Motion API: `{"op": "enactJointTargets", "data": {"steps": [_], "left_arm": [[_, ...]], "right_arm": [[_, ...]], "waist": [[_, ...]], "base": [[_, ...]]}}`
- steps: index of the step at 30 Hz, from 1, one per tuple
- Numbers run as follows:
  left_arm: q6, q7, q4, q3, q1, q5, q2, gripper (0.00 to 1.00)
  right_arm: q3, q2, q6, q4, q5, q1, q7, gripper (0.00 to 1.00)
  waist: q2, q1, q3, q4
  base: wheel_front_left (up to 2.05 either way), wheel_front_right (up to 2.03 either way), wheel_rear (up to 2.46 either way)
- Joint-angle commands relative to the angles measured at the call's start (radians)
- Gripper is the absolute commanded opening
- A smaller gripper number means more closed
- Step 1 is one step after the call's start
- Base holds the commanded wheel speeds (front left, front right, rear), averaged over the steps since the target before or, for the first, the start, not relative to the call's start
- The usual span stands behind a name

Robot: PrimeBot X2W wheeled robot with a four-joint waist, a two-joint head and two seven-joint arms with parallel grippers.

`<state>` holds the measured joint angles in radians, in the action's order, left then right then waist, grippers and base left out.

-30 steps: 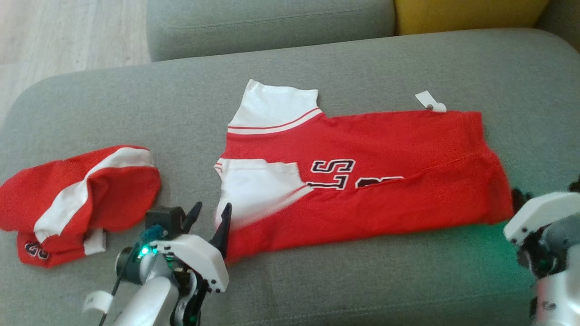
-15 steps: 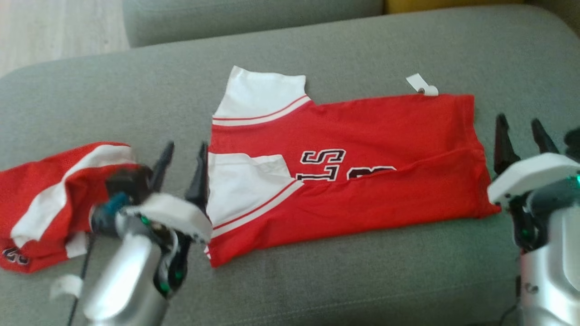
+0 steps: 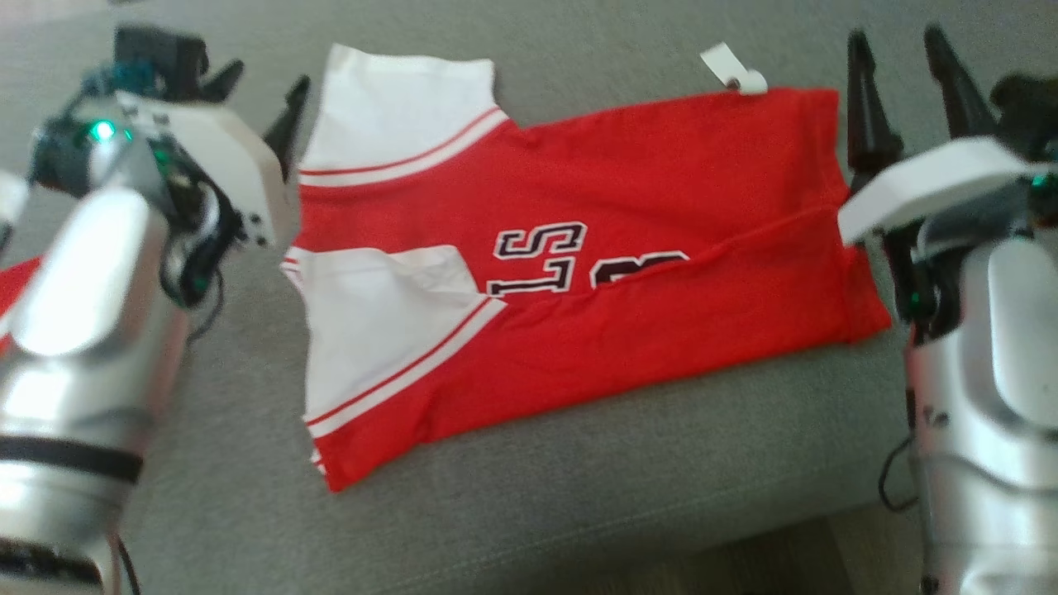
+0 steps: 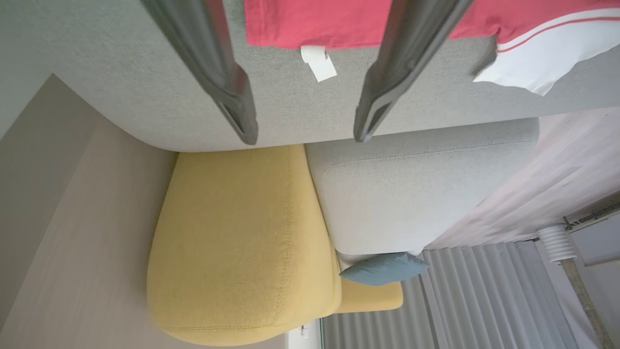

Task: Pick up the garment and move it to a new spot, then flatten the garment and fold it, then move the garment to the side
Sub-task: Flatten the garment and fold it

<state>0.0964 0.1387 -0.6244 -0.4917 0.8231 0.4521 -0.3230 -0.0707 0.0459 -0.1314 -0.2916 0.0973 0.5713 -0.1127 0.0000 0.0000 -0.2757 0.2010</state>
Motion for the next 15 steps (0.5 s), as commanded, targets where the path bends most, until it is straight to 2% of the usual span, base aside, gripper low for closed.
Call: {"op": "enactJointTargets", "data": {"steps": [1,8,15], "left_arm": [[0.013,0.031,-0.019,0.014,0.079,0.003,-0.049,1.00],[0.032,0.093,-0.137,-0.034,0.236,0.026,-0.076,1.00],[0.034,0.110,-0.202,-0.139,0.357,0.062,-0.126,1.00]], "right_arm": [[0.032,0.004,0.001,0.030,0.018,0.063,0.008,1.00],[0.081,0.004,0.001,0.034,0.066,0.133,0.026,1.00],[0.124,0.004,0.001,0.060,0.126,0.148,0.046,1.00]], "waist": [[0.0000,0.0000,-0.058,0.049],[0.0000,0.0000,-0.134,0.099],[0.0000,0.0000,-0.207,0.150]], "base": [[0.00,0.00,0.00],[0.00,0.00,0.00],[0.00,0.00,0.00]]}}
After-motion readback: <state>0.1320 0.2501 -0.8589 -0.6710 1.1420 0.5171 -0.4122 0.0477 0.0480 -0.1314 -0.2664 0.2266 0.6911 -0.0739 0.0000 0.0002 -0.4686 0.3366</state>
